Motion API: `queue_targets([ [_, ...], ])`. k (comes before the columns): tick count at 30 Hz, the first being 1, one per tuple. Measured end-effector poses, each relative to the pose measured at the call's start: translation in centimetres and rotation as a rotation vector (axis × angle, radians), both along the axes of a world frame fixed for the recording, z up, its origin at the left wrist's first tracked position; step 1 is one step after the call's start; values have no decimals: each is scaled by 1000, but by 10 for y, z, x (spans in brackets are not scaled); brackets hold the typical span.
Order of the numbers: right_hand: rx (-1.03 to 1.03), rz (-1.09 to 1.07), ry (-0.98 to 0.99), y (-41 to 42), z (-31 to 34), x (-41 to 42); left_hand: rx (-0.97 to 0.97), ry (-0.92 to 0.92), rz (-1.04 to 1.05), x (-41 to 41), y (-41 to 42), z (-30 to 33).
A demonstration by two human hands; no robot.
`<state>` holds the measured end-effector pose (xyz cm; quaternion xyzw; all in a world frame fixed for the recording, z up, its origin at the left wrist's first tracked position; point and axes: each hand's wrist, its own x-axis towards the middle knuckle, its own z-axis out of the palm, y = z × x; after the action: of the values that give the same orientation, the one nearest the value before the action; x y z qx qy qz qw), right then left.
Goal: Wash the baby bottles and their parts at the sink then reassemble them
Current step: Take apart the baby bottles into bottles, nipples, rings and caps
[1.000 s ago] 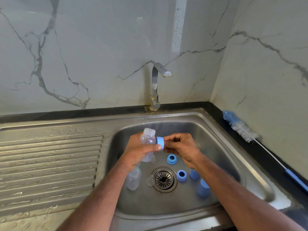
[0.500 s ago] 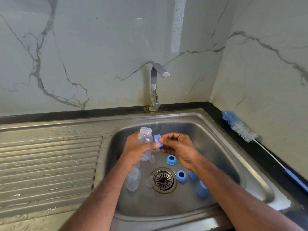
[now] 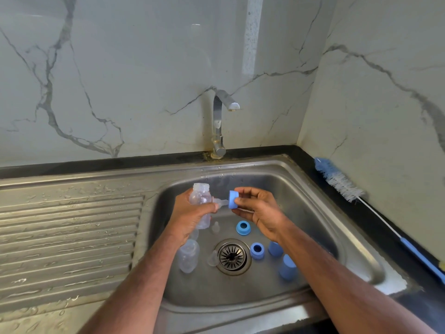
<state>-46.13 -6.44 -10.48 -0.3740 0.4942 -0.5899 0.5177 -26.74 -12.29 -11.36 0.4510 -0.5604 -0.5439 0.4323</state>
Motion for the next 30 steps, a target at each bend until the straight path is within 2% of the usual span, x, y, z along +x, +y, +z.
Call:
queue_targets([
  [2, 17, -2, 154, 3, -5, -8, 19, -15, 22, 2, -1, -1],
  [5, 31, 18, 589, 13, -17, -24, 48, -49, 42, 2, 0, -5],
  [9, 67, 218, 1186, 21, -27, -41, 51, -108, -19, -8, 5, -6],
  [12, 198, 362, 1409, 25, -37, -42, 64, -150, -55, -10, 5, -9],
  [17, 324, 552, 1560, 27, -47, -38, 105, -102, -81, -7, 4, -9],
  [25, 307, 752, 1763, 26, -53, -28, 120, -79, -99, -7, 4, -8],
  [28, 300, 709, 1702, 25, -54, -28, 119, -78, -109, -7, 4, -9],
  [30, 241, 557, 1581, 24, -53, -31, 118, -79, -111, -6, 4, -9],
])
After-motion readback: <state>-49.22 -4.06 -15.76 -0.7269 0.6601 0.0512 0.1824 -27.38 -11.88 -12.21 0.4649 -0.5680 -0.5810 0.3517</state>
